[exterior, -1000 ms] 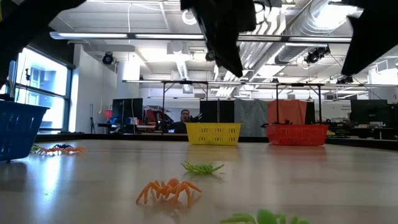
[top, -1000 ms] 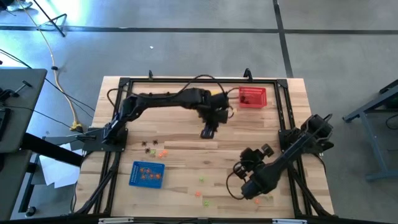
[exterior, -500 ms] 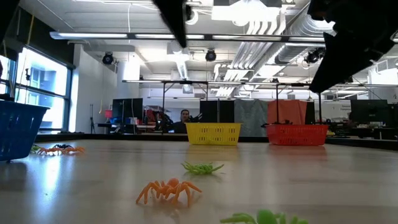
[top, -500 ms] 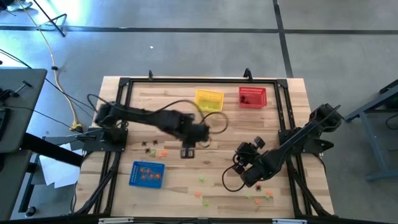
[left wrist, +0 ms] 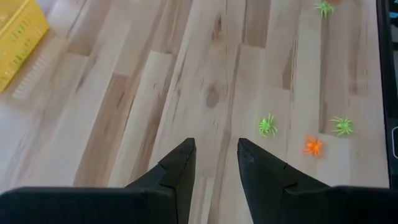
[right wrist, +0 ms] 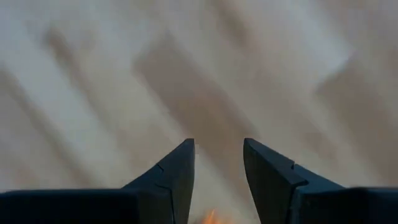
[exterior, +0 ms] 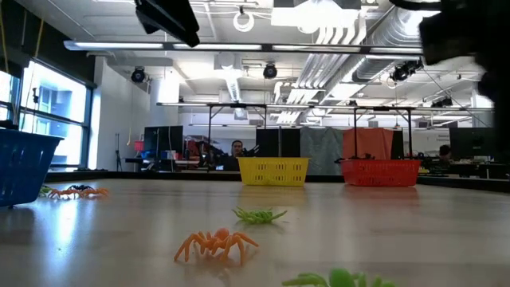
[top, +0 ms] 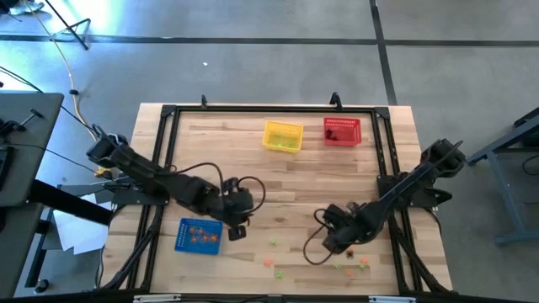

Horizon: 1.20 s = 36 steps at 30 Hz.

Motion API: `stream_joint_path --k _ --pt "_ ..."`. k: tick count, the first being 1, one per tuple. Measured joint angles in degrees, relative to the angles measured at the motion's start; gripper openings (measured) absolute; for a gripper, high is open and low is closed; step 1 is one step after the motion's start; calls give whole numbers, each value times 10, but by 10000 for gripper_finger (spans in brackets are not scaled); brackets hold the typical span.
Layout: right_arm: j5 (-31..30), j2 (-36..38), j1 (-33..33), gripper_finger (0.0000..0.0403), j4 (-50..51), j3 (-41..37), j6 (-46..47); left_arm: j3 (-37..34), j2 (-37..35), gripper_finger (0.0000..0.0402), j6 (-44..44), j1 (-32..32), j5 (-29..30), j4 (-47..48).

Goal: Sort Halloween decoration
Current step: Put the orange spider toy into the blue bin

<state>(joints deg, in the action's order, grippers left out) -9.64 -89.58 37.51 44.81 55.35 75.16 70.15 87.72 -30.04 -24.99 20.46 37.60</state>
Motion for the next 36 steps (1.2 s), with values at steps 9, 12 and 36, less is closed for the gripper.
stream_joint_path --k 9,12,36 --pt "91 0 72 133 15 0 182 -48 -3 106 -6 -17 48 -75" --pt "82 -9 81 133 63 0 225 -49 -3 106 -4 -19 50 -90" --pt "104 -124 85 133 -61 3 177 -49 -3 106 2 -32 59 -108"
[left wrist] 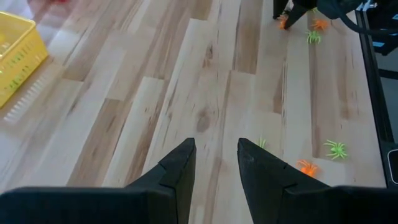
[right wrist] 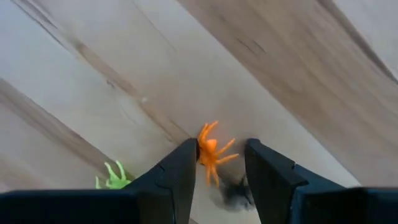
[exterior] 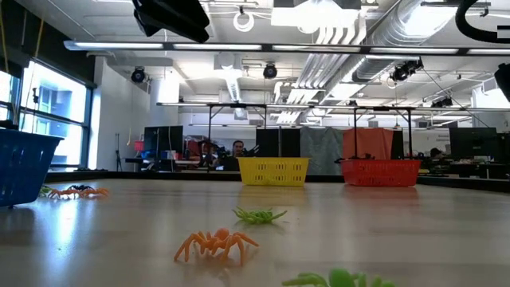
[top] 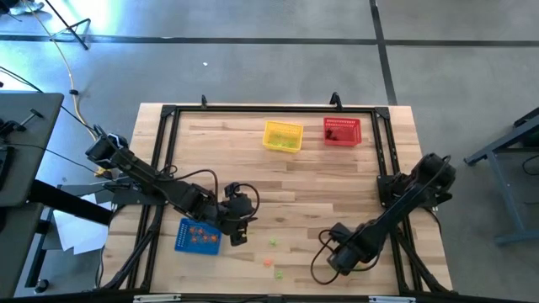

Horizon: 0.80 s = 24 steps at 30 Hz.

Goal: Sort Halloween decoration
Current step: Put the orange spider toy into the blue bin

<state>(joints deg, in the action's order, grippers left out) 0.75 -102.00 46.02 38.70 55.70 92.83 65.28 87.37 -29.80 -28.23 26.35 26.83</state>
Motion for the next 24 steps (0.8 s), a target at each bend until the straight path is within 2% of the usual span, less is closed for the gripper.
stream_joint_path --k 4,10,15,18,21,24 --pt "6 -11 0 109 4 2 -10 0 0 106 0 1 0 2" --pt "11 -11 -11 13 9 1 -28 0 0 106 0 1 5 3" --pt "16 -5 -26 13 18 0 -65 0 0 106 -5 1 13 2" --pt "-2 16 -43 4 45 -3 -93 0 0 106 -12 1 13 3" --pt "-74 40 -66 5 85 -8 -118 0 0 106 -15 0 13 3" --pt "-108 73 -88 3 103 -5 -133 0 0 106 -15 -4 13 3"
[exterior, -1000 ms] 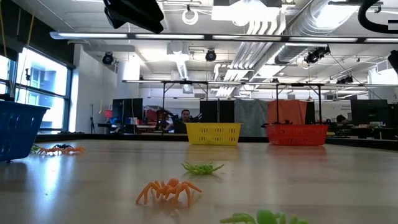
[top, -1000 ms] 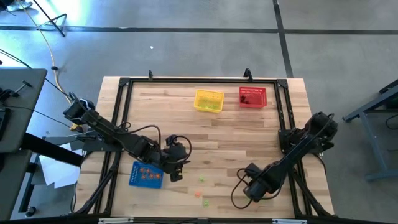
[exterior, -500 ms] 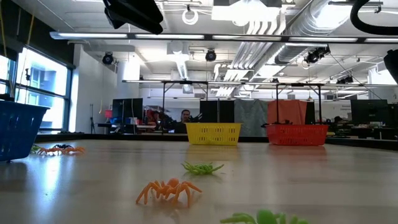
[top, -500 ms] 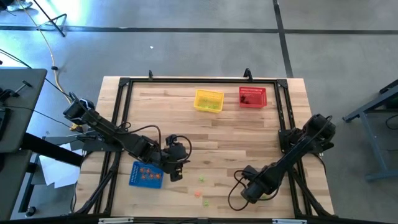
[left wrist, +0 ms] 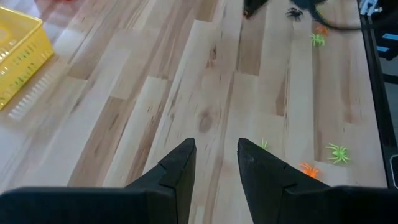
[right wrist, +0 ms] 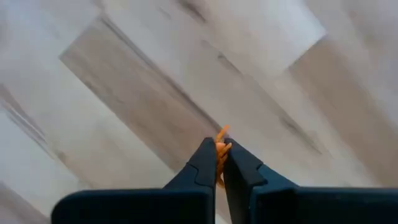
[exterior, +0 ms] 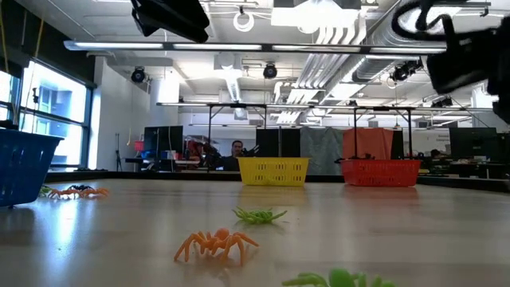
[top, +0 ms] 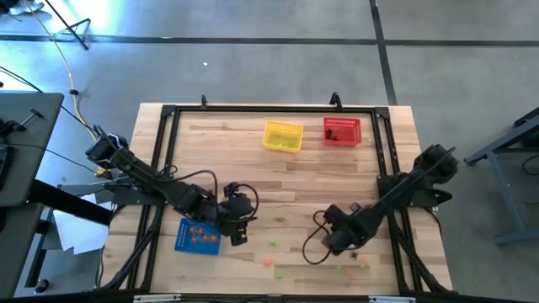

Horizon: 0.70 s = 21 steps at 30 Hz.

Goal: Sort Halloween decoration
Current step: Put the orange spider toy into the blue bin

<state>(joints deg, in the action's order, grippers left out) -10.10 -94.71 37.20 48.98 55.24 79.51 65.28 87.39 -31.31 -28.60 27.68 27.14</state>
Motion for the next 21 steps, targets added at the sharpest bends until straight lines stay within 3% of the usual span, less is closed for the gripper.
stream_joint_path --k 8,12,16,21 --pt "-130 79 -68 2 102 0 -37 0 0 106 0 0 0 0" --pt "-173 100 -114 1 94 0 -72 0 0 106 0 0 1 0" --pt "-163 98 -150 1 -16 0 -158 0 0 106 -7 0 18 5" --pt "-134 91 -169 1 -257 1 -302 0 -18 106 -56 -2 51 88"
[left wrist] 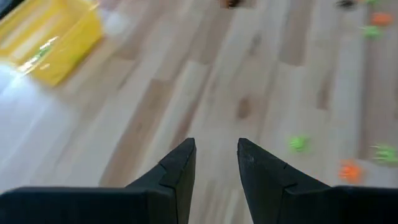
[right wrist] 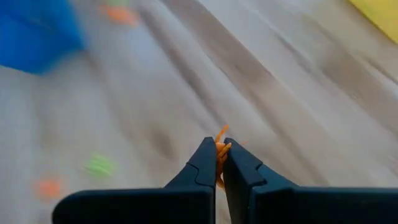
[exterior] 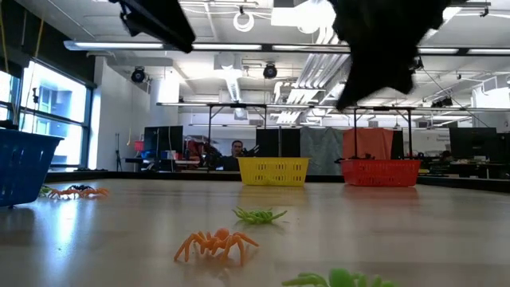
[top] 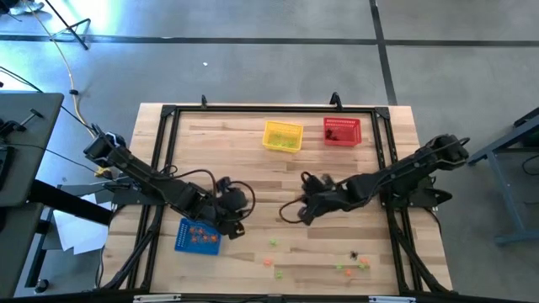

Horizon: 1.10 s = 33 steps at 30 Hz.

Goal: Sort Halloween decoration
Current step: Put the orange spider toy into the blue bin

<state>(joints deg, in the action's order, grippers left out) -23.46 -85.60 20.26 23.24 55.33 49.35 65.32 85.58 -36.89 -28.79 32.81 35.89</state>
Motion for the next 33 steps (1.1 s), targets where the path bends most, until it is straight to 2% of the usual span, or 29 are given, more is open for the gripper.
stream_joint_path --k 5,12,16,23,33 --pt "-2 0 0 1 -174 0 -100 0 -13 106 -28 -16 26 23" --pt "-30 -9 0 0 -322 1 -199 0 -12 106 99 -26 47 -134" --pt "-34 -12 5 0 -343 1 -220 0 -12 106 158 -26 55 -201" --pt "-40 -13 23 0 -351 1 -239 0 -12 112 176 -22 81 -222" --pt "-41 -13 27 0 -410 1 -277 0 -12 161 195 -14 79 -234"
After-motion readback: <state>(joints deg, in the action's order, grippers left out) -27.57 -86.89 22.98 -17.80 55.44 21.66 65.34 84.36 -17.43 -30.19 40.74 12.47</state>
